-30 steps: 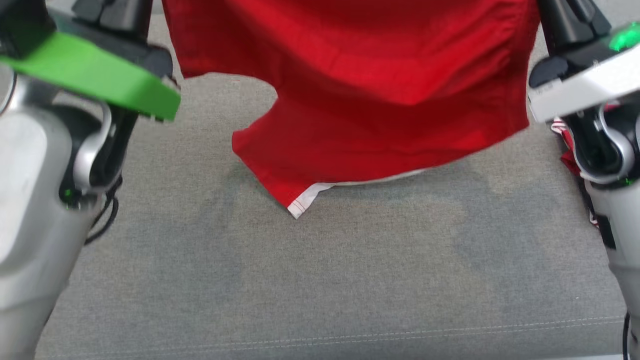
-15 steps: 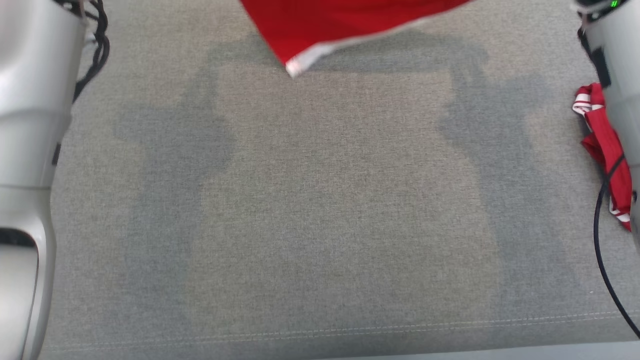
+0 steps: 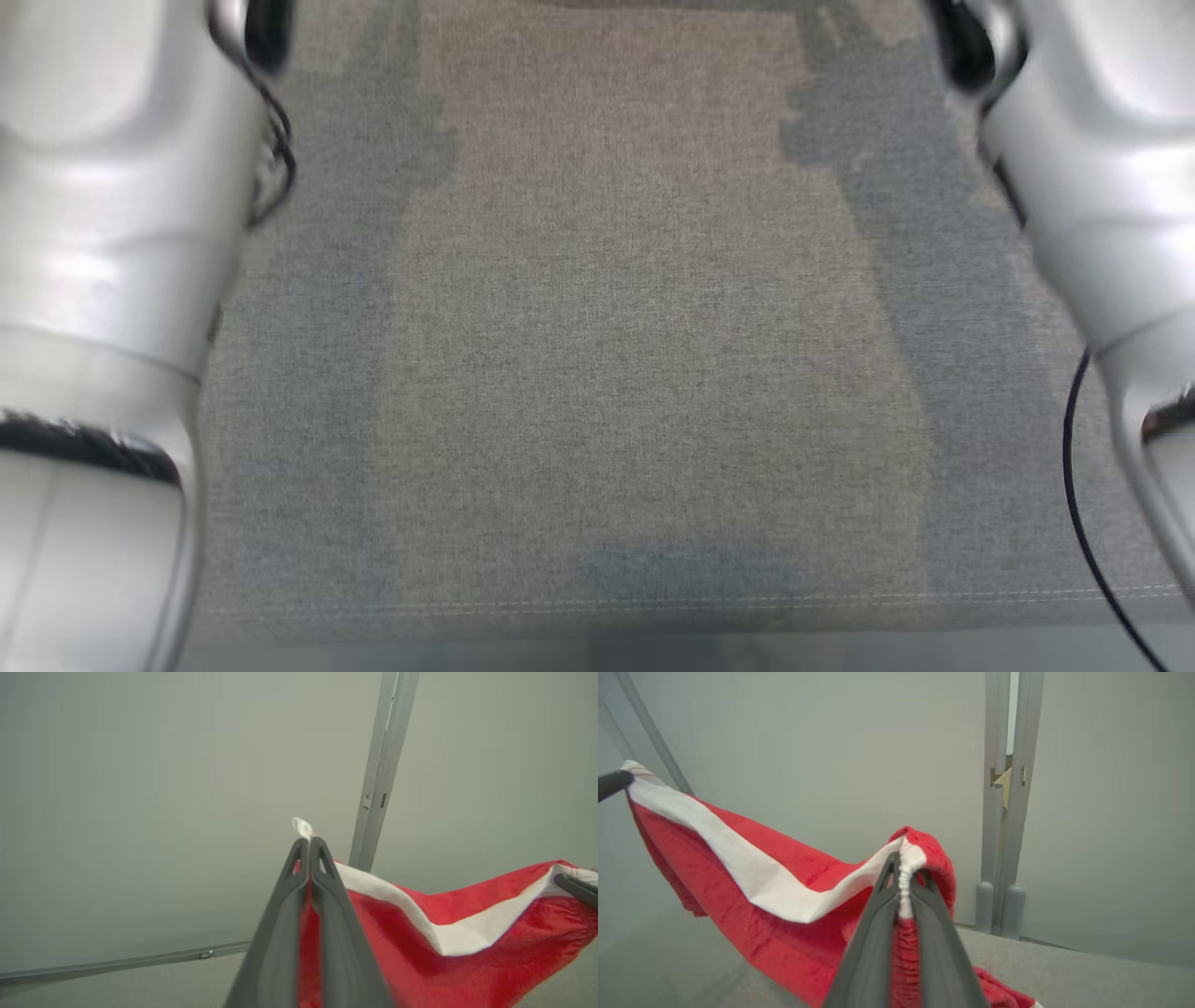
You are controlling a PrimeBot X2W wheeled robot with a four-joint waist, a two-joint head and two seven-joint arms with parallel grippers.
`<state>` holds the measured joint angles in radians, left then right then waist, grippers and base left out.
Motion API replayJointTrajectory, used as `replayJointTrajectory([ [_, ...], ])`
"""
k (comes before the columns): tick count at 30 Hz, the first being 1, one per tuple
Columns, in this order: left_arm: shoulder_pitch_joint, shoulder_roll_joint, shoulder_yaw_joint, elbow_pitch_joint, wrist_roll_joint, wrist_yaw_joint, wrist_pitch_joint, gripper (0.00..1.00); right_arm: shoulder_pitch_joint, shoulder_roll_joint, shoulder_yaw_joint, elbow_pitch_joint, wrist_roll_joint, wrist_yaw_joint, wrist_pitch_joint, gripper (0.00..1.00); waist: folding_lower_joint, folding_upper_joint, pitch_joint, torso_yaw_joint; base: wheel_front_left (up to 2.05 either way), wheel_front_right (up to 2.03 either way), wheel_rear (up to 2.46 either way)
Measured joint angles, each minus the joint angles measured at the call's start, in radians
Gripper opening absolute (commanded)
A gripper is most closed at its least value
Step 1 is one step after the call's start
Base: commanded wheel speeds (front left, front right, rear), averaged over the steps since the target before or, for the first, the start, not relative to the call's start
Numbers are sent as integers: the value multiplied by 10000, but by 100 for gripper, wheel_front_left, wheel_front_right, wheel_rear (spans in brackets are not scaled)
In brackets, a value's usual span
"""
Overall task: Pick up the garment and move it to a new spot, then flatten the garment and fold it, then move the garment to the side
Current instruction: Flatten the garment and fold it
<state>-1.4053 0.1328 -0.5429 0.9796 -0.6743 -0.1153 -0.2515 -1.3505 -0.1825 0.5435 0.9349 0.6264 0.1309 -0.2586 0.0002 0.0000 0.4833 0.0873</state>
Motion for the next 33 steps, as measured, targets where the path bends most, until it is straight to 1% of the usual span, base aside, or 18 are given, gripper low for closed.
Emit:
replayJointTrajectory([
  [1,0,0,0,0,0,0,0,0,0,0,0,0,0,0,0,0,0,0,0,0,0,0,0],
  [2,476,-25,54,-107,-31,-10,-52,0,501,-92,263,-226,270,0,0,0,0,0,95,17,0,0,0],
  [3,987,-38,104,-297,-46,-29,-63,0,1027,-253,520,-560,520,0,0,0,0,0,171,38,0,0,0],
  [5,2006,-17,351,-1076,38,19,-69,0,1997,-598,704,-1490,1116,-2,-17,0,0,0,249,87,0,0,0],
  [6,2556,44,504,-1661,174,128,-96,0,2471,-813,922,-1964,1244,-2,-35,0,0,0,247,106,0,0,0],
  [9,4456,309,897,-3342,581,460,-105,0,4107,-1235,1012,-3250,1820,-2,-33,0,0,0,136,116,0,0,0],
  [11,5721,525,961,-4468,842,683,-107,0,5151,-1471,920,-4019,2201,-2,-33,0,0,0,14,97,0,0,0],
  [14,7358,941,1057,-6050,1135,1166,-109,0,6423,-1668,612,-4870,2522,-2,-35,0,-2,1,-208,46,0,0,0],
  [17,9081,1413,1175,-7484,1120,1732,-21,0,7519,-1778,382,-5434,2686,-2,-40,0,-2,0,-477,-45,0,0,0],
  [21,10980,1793,1047,-9260,943,2324,715,0,8778,-2075,278,-5797,2546,-4,-40,0,-2,0,-888,-124,0,0,0],
  [25,12508,2063,779,-10577,633,2694,1455,0,9914,-2245,364,-6036,2700,0,-40,0,-2,0,-1336,-110,0,0,0],
  [29,13693,2159,360,-11419,276,2922,2209,0,11074,-2531,-25,-6163,2748,-2,-40,0,-3,0,-1809,-4,0,0,0],
  [33,14941,2592,132,-12165,-119,3315,3081,0,12477,-2640,-612,-6533,2529,-2,209,0,-3,1,-2334,183,0,0,0],
])
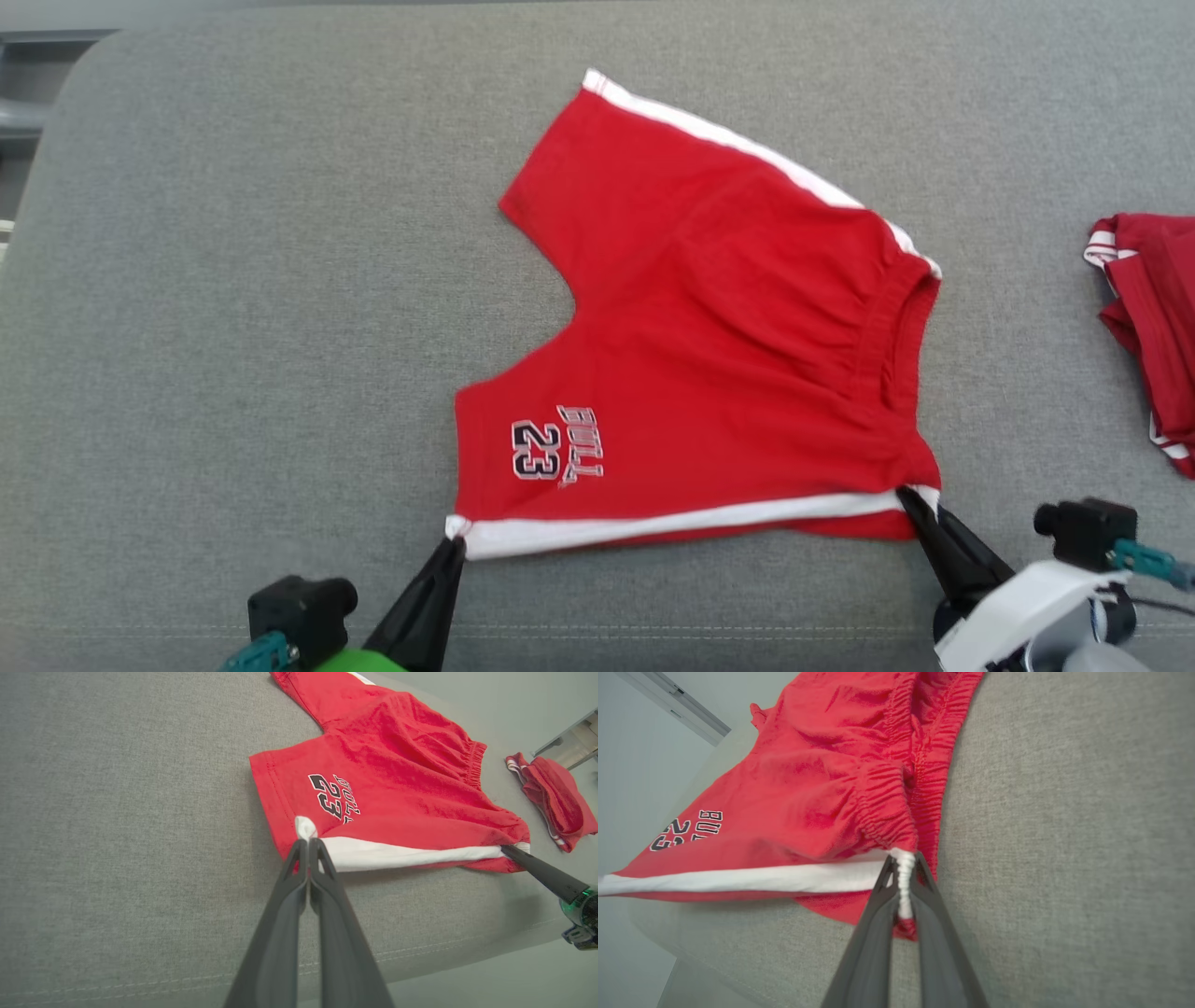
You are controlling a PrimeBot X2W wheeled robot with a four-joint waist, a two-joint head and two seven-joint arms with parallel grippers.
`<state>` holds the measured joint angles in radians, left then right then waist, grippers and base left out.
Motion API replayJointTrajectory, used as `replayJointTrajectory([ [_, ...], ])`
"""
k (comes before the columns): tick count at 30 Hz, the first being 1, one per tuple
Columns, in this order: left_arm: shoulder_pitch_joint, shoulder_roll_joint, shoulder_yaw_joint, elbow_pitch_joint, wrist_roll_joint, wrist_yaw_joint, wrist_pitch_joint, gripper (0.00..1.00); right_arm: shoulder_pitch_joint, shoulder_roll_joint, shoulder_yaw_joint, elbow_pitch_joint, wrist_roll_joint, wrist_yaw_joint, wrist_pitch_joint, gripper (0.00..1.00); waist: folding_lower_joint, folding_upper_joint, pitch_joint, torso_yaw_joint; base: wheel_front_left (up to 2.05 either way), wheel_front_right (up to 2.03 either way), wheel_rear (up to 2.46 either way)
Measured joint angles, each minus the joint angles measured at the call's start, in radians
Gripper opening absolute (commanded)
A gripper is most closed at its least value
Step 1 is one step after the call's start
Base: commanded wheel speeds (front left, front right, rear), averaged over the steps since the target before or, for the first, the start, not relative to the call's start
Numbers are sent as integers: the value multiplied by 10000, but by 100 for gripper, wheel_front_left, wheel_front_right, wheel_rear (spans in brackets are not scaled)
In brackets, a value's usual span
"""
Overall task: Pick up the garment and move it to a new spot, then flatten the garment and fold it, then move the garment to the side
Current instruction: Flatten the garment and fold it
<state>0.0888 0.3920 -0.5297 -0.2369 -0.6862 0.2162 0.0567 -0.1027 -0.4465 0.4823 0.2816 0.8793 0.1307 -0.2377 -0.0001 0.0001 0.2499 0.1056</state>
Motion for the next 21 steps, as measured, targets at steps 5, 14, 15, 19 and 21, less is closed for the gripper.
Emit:
replayJointTrajectory([
  [5,593,380,98,-625,-157,226,297,0,1147,278,-828,-585,-431,2,430,0,0,0,-317,140,0,0,0],
  [14,-1363,961,391,-633,157,-426,794,0,1387,1398,-1835,-2019,-955,0,1425,0,0,0,-190,-247,0,0,0],
  [15,-1836,1007,412,-472,188,-583,941,0,1165,1544,-1871,-2136,-957,0,1563,0,0,0,-132,-337,0,0,0],
  [19,-3866,934,491,366,182,-1250,1319,0,217,2069,-2136,-2322,-1137,0,1521,0,0,0,190,-713,0,0,0],
  [21,-4916,711,520,928,69,-1563,1488,0,-302,2343,-2188,-2190,-1266,-2,1476,0,0,0,390,-917,0,0,0],
])
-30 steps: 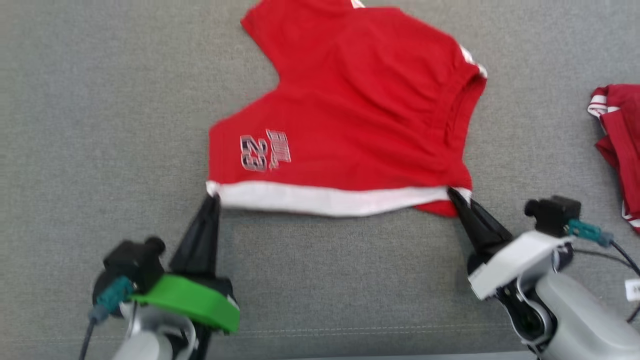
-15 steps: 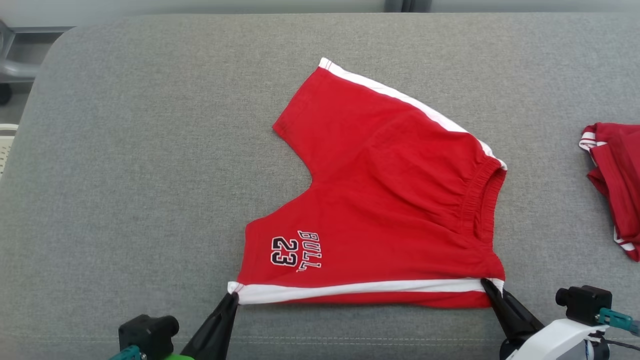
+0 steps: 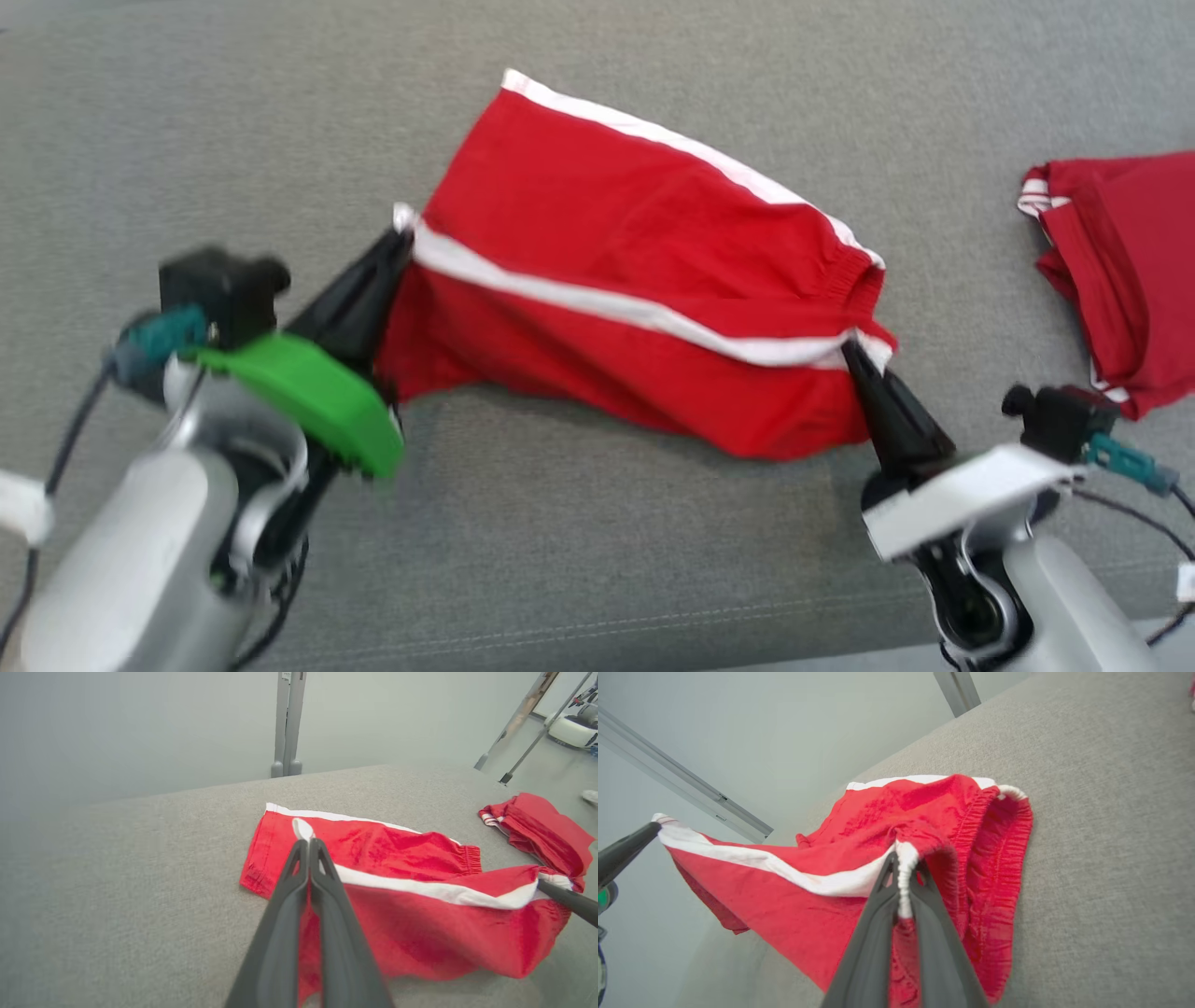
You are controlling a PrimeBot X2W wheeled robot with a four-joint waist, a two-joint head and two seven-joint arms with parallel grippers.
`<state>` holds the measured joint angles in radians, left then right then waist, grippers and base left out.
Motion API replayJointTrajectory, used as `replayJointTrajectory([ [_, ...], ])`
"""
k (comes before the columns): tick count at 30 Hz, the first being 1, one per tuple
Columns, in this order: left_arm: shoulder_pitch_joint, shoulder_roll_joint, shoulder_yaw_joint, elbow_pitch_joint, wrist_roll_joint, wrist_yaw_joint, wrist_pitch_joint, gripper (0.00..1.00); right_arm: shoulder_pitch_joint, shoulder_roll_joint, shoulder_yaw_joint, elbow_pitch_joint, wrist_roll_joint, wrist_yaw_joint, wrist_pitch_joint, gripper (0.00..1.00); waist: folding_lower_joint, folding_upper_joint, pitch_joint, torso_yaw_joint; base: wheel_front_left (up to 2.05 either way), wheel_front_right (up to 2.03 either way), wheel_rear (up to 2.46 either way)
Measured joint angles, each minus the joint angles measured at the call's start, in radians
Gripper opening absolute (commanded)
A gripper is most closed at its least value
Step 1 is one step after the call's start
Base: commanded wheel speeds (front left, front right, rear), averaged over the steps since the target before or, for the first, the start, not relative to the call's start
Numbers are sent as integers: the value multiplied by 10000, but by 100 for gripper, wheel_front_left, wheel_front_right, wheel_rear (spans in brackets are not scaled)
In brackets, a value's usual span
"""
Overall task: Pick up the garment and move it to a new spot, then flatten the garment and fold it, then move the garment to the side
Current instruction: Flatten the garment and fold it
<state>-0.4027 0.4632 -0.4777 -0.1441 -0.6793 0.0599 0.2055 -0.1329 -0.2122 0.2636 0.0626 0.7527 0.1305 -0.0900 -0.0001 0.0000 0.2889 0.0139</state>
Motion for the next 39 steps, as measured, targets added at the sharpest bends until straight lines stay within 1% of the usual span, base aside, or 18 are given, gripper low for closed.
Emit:
replayJointTrajectory([
  [3,-1403,-291,29,1116,-100,-405,209,0,-893,399,-23,387,-140,0,-198,0,0,0,352,-296,0,0,0],
  [5,-2279,-372,96,1933,-157,-662,355,0,-1494,640,2,679,-98,0,-408,0,0,0,588,-503,0,0,0],
  [8,-3495,-468,153,3118,-288,-1053,610,0,-2394,842,86,1313,-82,0,-667,0,0,0,959,-820,0,0,0],
  [12,-4765,-623,136,4621,-466,-1407,922,0,-3398,1070,359,2163,33,2,-1064,0,1,0,1430,-1229,0,0,0],
  [19,-6226,-685,-12,6966,-583,-1741,1003,0,-4669,1304,928,3325,516,0,-1530,0,2,0,2104,-1918,0,0,0],
  [22,-6648,-734,-127,7739,-594,-1806,909,0,-4982,1338,1200,3674,686,0,-1609,0,2,0,2340,-2149,0,0,0],
  [23,-6866,-742,-228,8205,-604,-1833,888,0,-5177,1348,1377,3833,798,2,-1645,0,2,0,2465,-2280,0,0,0],
  [28,-7227,-790,-447,9097,-727,-1873,698,0,-5547,1375,1739,4063,1058,2,-1707,1,2,0,2686,-2539,0,0,0],
  [29,-7287,-807,-495,9242,-754,-1873,665,0,-5575,1381,1774,4090,1087,2,-1714,55,2,0,2716,-2572,0,0,0],
  [30,-7337,-840,-554,9338,-782,-1875,614,38,-5586,1383,1762,4067,1097,2,-1716,100,2,0,2745,-2595,0,0,0],
  [31,-7380,-882,-686,9373,-823,-1875,610,100,-5598,1379,1749,4034,1101,2,-1716,100,2,0,2769,-2605,0,0,0],
  [34,-7414,-976,-1001,9311,-978,-1887,282,100,-5561,1323,1824,3879,1191,2,-1718,100,2,0,2796,-2563,0,0,0],
  [36,-7415,-918,-1141,9279,-995,-1889,-146,100,-5460,1174,1910,3756,1200,2,-1724,100,2,0,2794,-2501,0,0,0],
  [37,-7415,-918,-1141,9279,-995,-1889,-146,100,-5460,1174,1910,3756,1200,2,-1724,100,2,0,2794,-2501,0,0,0],
  [39,-7428,-817,-1175,9290,-794,-1889,-779,100,-5258,957,1908,3545,1124,4,-1726,100,2,0,2780,-2431,0,0,0],
])
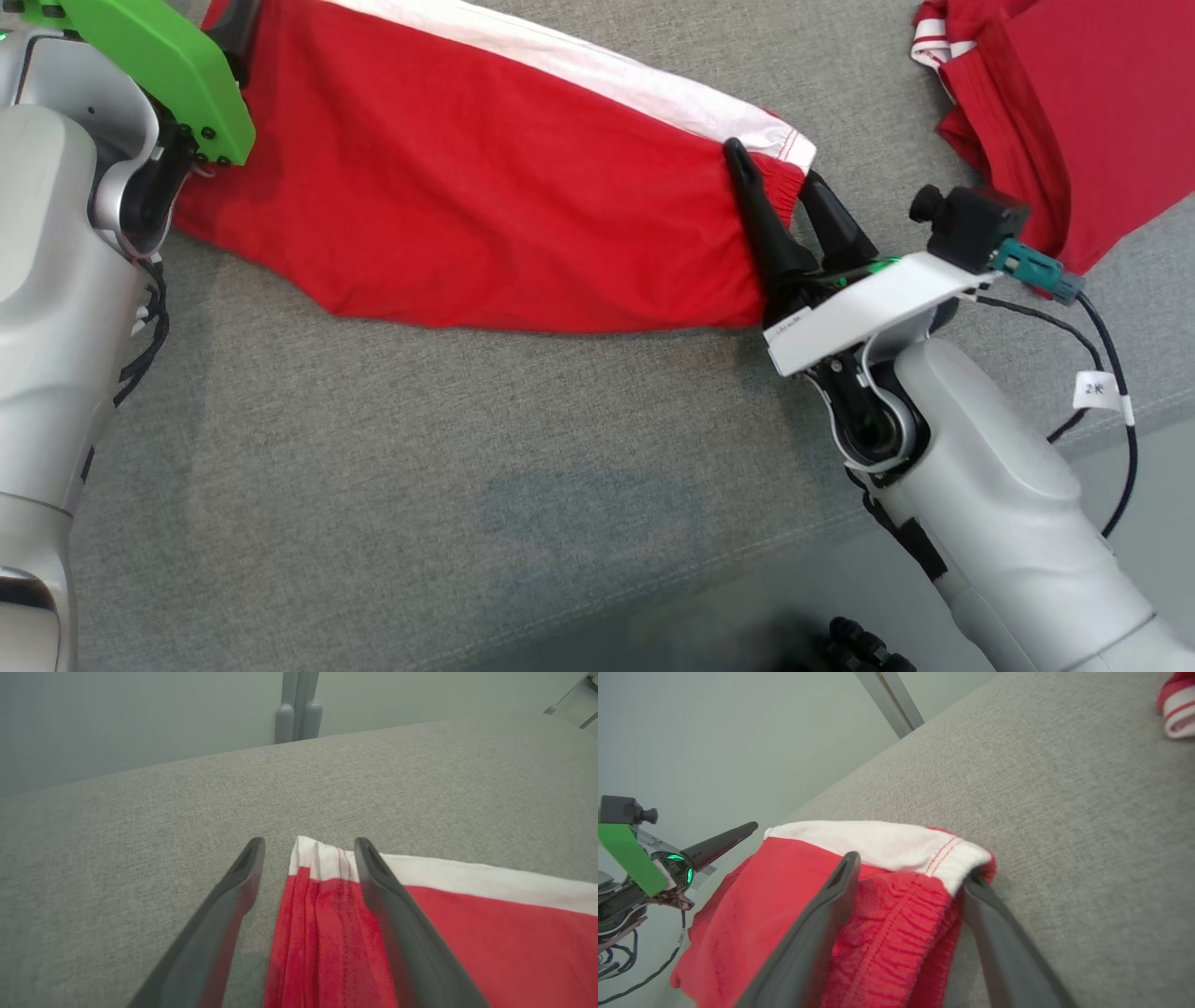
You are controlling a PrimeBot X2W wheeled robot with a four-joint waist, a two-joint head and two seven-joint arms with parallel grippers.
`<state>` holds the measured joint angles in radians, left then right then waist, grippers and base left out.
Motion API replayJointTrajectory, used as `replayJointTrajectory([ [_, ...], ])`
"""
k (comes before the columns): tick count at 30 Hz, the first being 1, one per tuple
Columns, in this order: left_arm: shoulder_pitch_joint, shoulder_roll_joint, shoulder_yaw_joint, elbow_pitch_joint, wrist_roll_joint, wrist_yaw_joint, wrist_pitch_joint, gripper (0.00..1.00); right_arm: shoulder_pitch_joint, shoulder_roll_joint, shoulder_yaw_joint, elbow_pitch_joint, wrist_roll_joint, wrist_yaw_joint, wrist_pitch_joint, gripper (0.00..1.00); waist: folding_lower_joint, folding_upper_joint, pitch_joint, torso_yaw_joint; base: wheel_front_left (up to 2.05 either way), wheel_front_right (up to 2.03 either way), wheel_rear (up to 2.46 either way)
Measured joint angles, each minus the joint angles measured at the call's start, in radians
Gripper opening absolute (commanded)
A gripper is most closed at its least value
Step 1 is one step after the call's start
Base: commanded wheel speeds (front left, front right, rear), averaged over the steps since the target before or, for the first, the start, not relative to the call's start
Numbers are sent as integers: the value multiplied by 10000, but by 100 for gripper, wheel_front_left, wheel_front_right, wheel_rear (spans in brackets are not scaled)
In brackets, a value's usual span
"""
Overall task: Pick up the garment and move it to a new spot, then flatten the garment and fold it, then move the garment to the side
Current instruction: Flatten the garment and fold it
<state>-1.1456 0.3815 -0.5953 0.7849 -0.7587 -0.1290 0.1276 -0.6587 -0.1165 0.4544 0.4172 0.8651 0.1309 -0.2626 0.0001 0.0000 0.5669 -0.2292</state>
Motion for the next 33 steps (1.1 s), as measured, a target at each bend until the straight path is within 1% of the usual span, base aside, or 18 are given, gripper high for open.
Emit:
replayJointTrajectory([
  [1,6,36,-12,-2,88,17,-339,100,137,-98,-48,-105,-67,0,0,100,0,0,-14,37,0,0,0],
  [3,48,40,-10,-81,286,190,-1045,100,480,-316,-169,-332,-242,0,-2,100,0,0,-58,121,0,0,0],
  [8,919,-36,81,-732,470,754,-2406,100,1338,-780,-491,-899,-662,-2,0,100,0,0,-249,365,0,0,0],
  [11,1584,42,178,-1473,625,1273,-3091,100,1855,-1070,-1026,-1409,-1189,-2,-2,100,-1,0,-405,548,0,0,0],
  [14,2435,176,401,-2546,677,1854,-3509,100,2404,-1158,-1680,-1946,-2025,-2,0,100,-1,0,-587,742,0,0,0],
  [19,4073,433,890,-4642,765,2876,-3781,100,3216,-1095,-2520,-2803,-3317,-2,0,100,-2,0,-954,1082,0,0,0],
  [23,5471,472,1212,-6105,965,3634,-3854,100,3679,-978,-3093,-3327,-4263,-2,58,100,-2,0,-1298,1350,0,0,0],
  [28,7092,408,1546,-7311,1379,4291,-3887,100,4272,-719,-3524,-3795,-5206,-2,184,100,-2,0,-1785,1636,0,0,0],
  [31,7904,385,1697,-7682,1714,4562,-3889,100,4648,-483,-3643,-3954,-5624,-2,240,100,-2,0,-2083,1769,0,0,0],
  [33,8360,307,1753,-7862,1898,4640,-3889,100,4936,-341,-3762,-4023,-5822,-2,261,100,-2,0,-2291,1847,0,0,0],
])
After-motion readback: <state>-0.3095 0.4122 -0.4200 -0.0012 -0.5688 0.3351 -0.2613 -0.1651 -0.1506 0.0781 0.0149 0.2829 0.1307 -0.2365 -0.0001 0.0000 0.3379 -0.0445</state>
